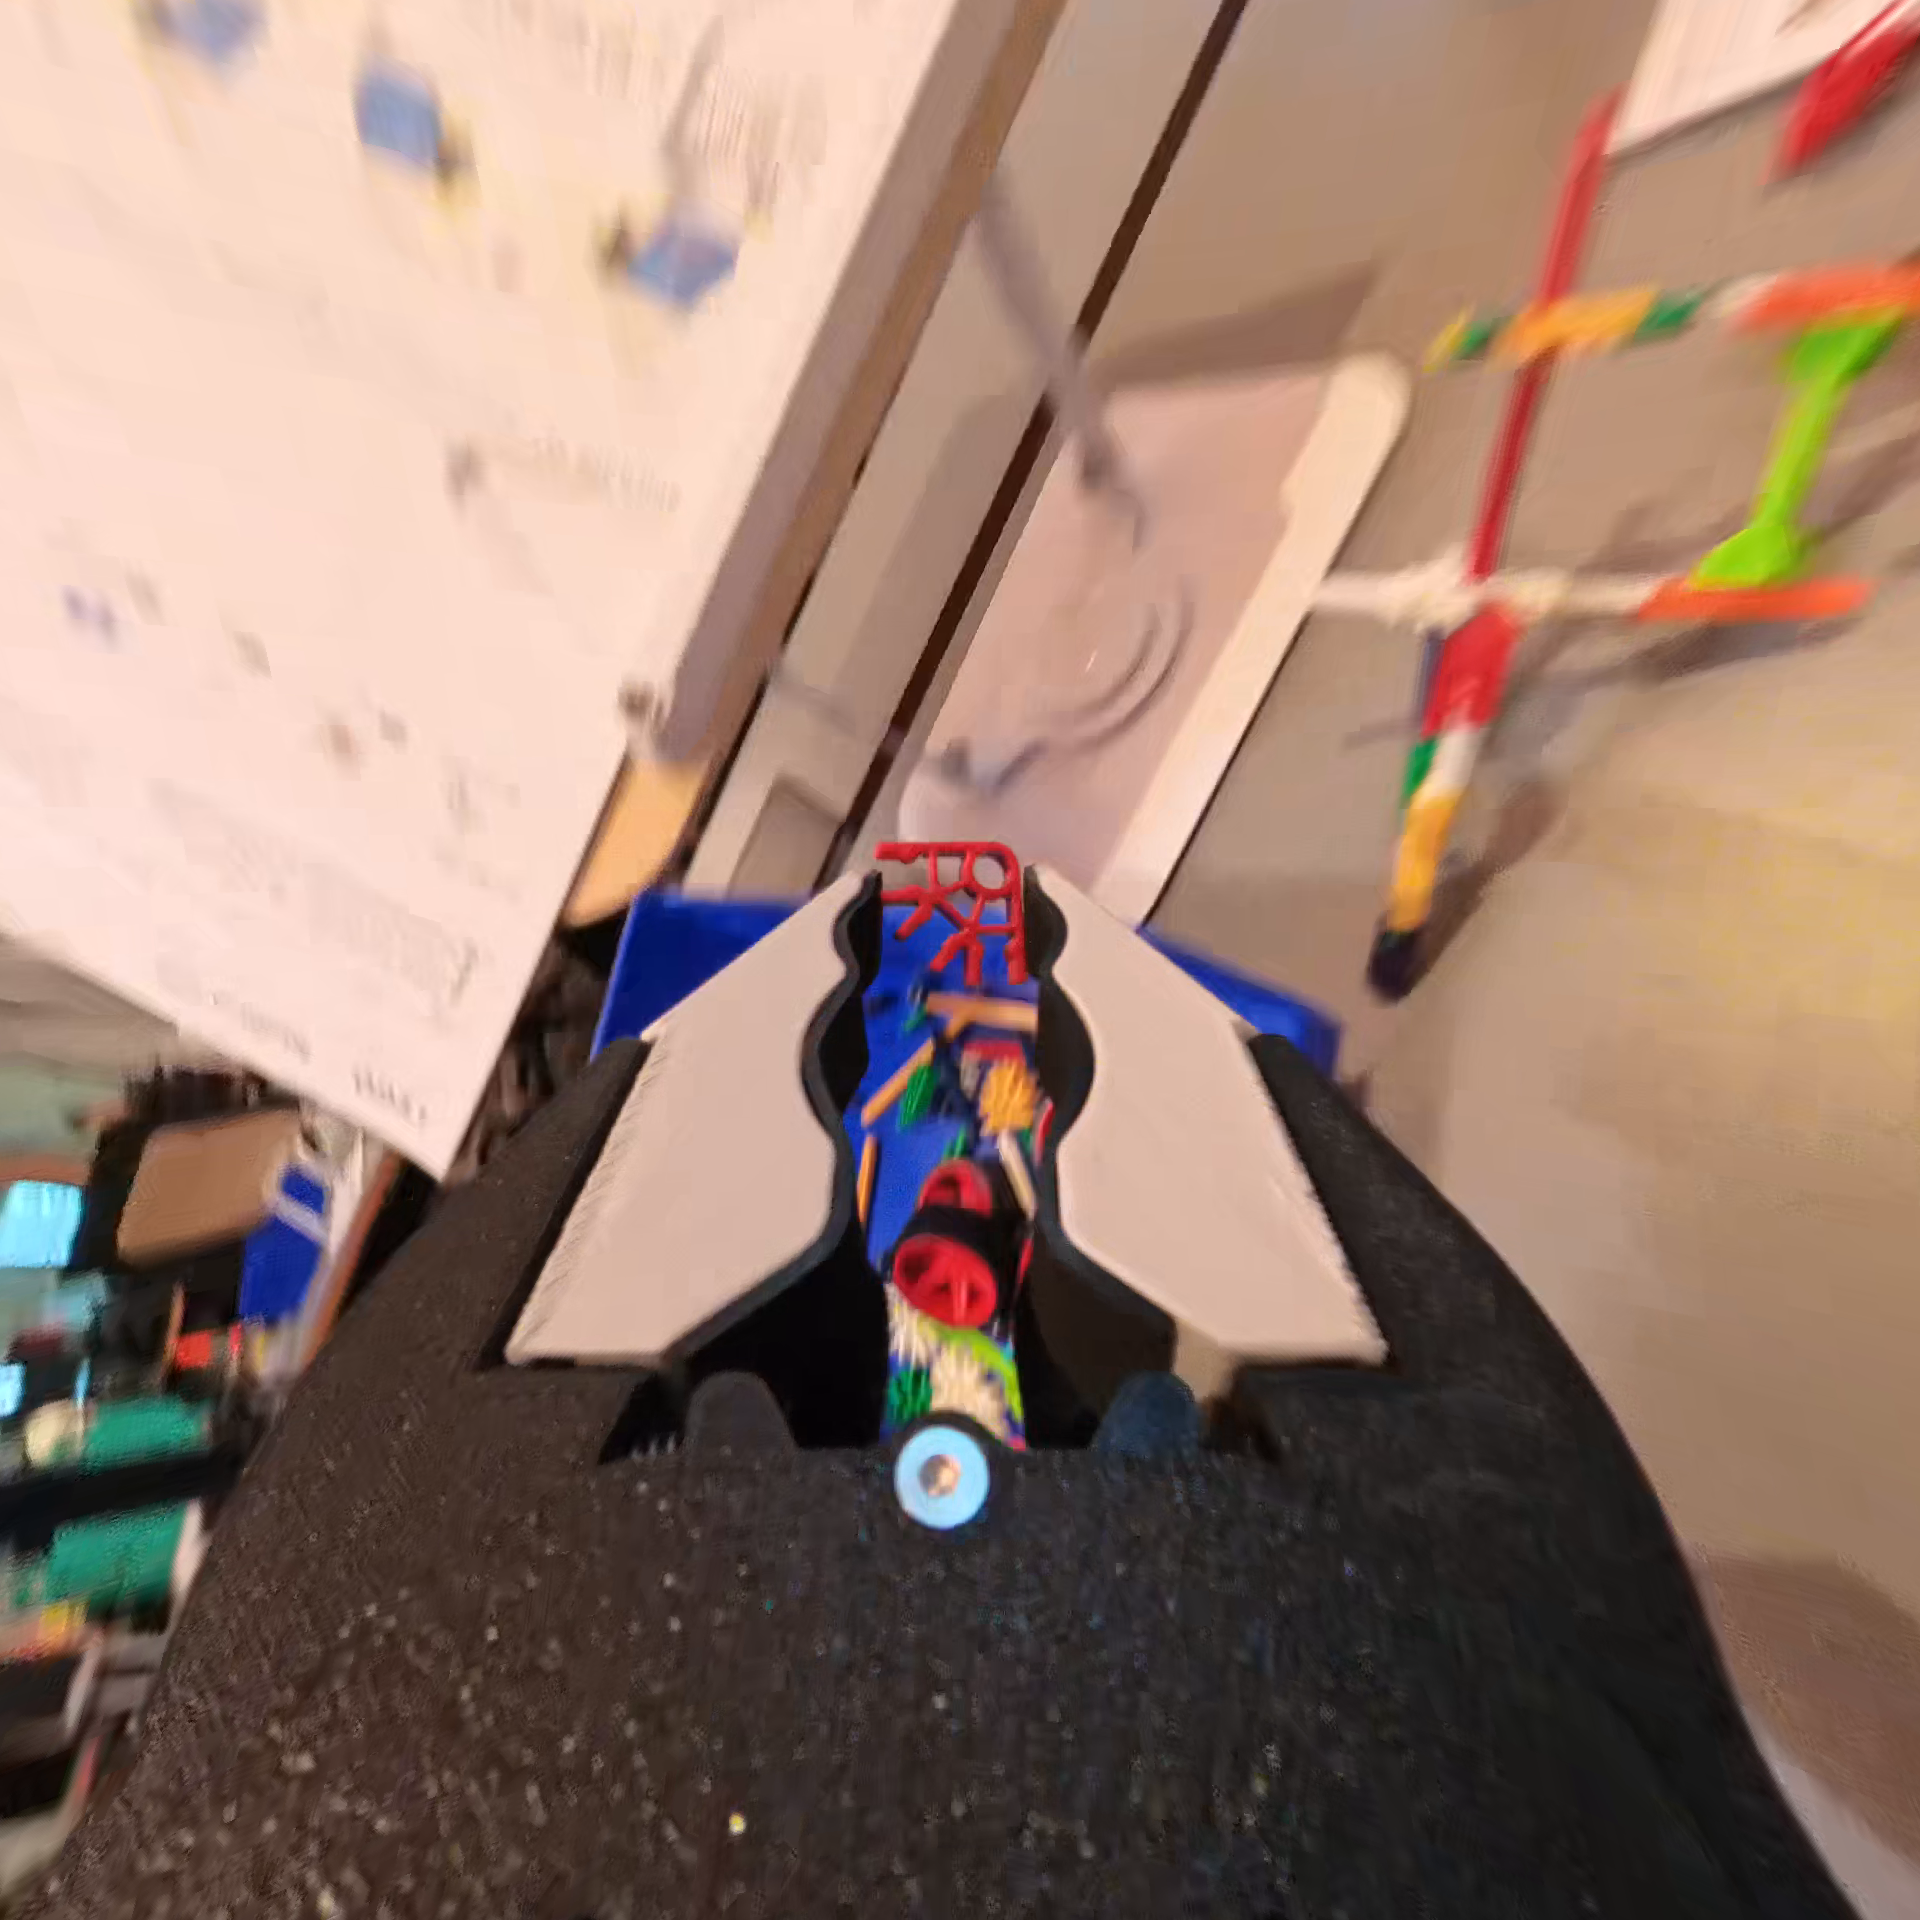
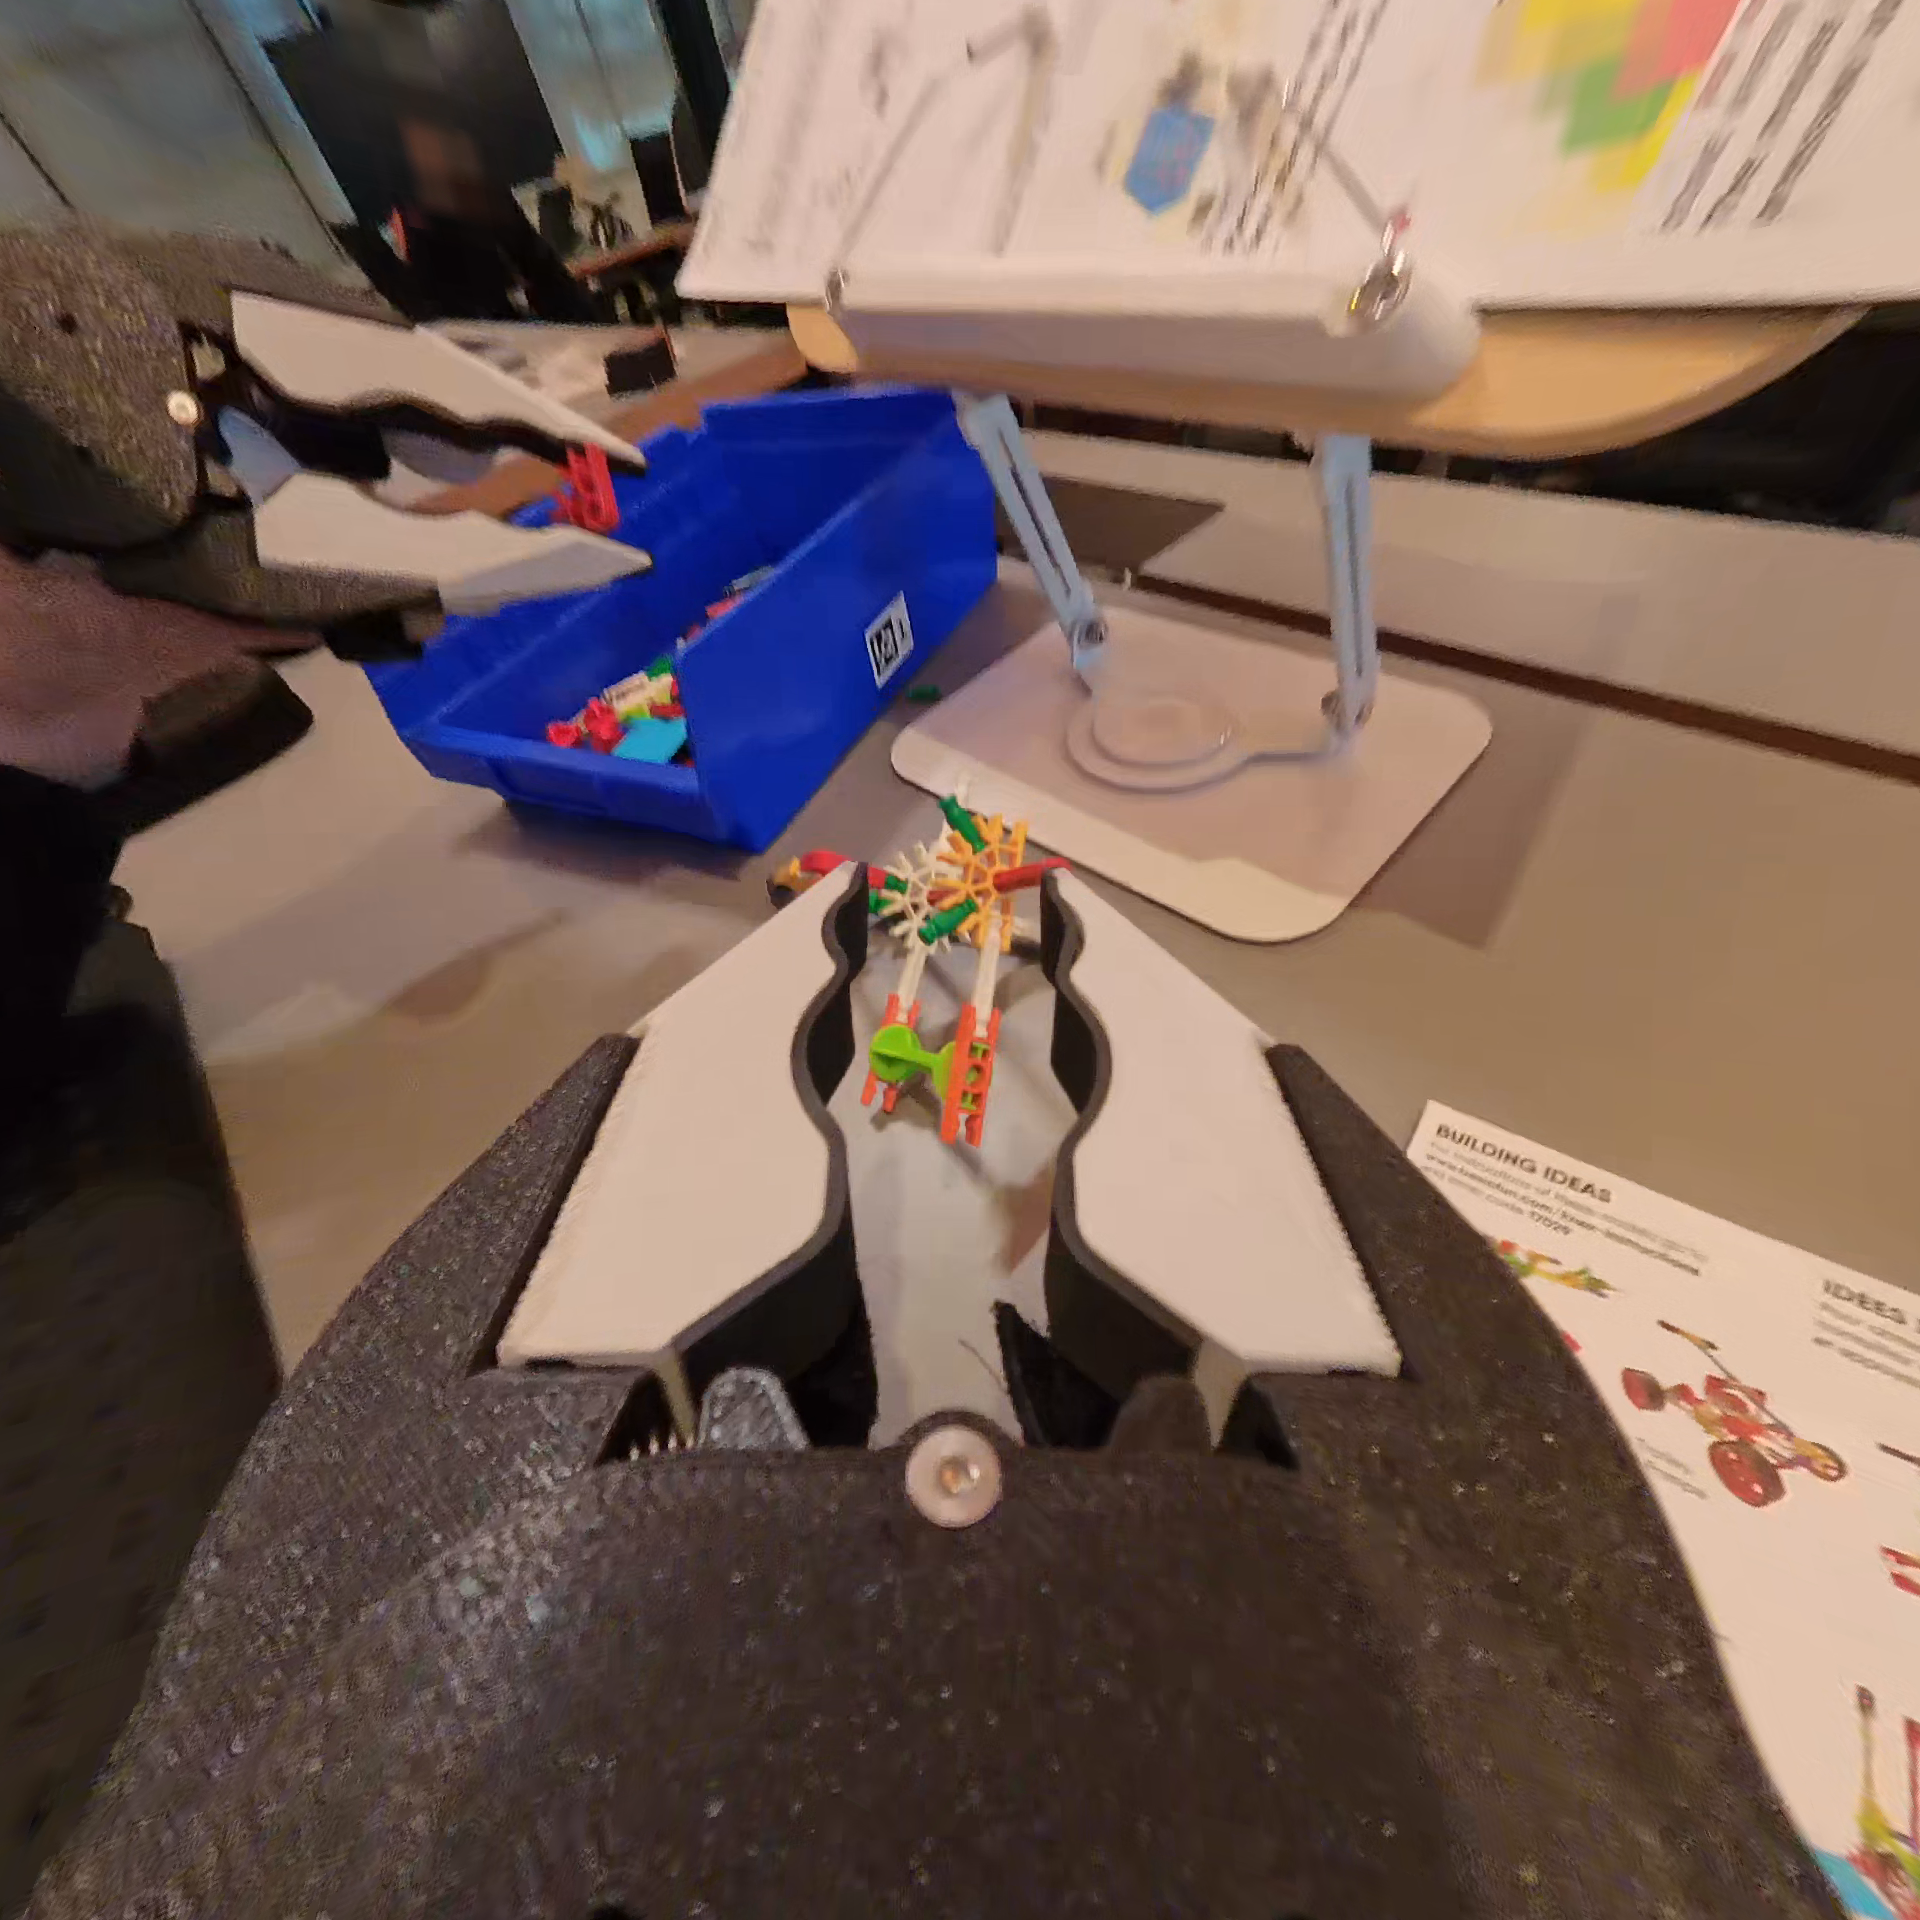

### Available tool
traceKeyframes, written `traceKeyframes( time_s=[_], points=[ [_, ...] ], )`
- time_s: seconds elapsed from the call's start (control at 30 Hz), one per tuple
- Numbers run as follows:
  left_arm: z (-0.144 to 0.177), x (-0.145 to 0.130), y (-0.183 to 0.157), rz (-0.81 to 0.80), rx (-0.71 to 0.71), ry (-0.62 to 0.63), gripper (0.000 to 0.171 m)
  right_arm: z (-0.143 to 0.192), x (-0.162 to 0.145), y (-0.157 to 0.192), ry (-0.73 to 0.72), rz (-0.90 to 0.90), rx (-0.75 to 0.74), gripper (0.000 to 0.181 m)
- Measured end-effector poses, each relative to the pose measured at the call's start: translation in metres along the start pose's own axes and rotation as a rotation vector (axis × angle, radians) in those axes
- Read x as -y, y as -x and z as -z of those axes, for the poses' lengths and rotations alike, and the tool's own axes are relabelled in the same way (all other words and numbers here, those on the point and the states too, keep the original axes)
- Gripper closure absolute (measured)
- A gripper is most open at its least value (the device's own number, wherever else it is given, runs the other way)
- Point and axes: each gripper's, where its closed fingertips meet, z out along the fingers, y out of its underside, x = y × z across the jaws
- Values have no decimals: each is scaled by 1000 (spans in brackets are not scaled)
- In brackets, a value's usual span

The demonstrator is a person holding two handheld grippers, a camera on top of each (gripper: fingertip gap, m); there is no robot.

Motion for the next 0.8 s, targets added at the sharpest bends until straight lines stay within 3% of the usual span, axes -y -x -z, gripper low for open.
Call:
traceKeyframes(
  time_s=[0.07,0.1,0.2,0.27,0.37,0.5,0.57,0.8],
  points=[
    [-11,-39,7,92,-30,111,142,-12,-15,-9,95,17,-40,148],
    [-15,-58,9,133,-40,182,130,-15,-22,-15,134,34,-65,147],
    [-21,-75,10,182,-44,225,118,-13,-41,-28,231,45,-91,148],
    [-21,-70,11,186,-31,214,108,-10,-57,-36,312,71,-111,148],
    [-15,-41,4,148,-38,133,107,-9,-80,-39,424,135,-114,159],
    [-17,-12,-19,34,-42,94,129,-14,-101,-36,537,221,-116,163],
    [-17,0,-28,22,-75,67,117,-15,-107,-40,580,275,-154,163],
    [-4,17,-22,27,-44,-1,116,-10,-104,-44,590,311,-174,174]
  ],
)
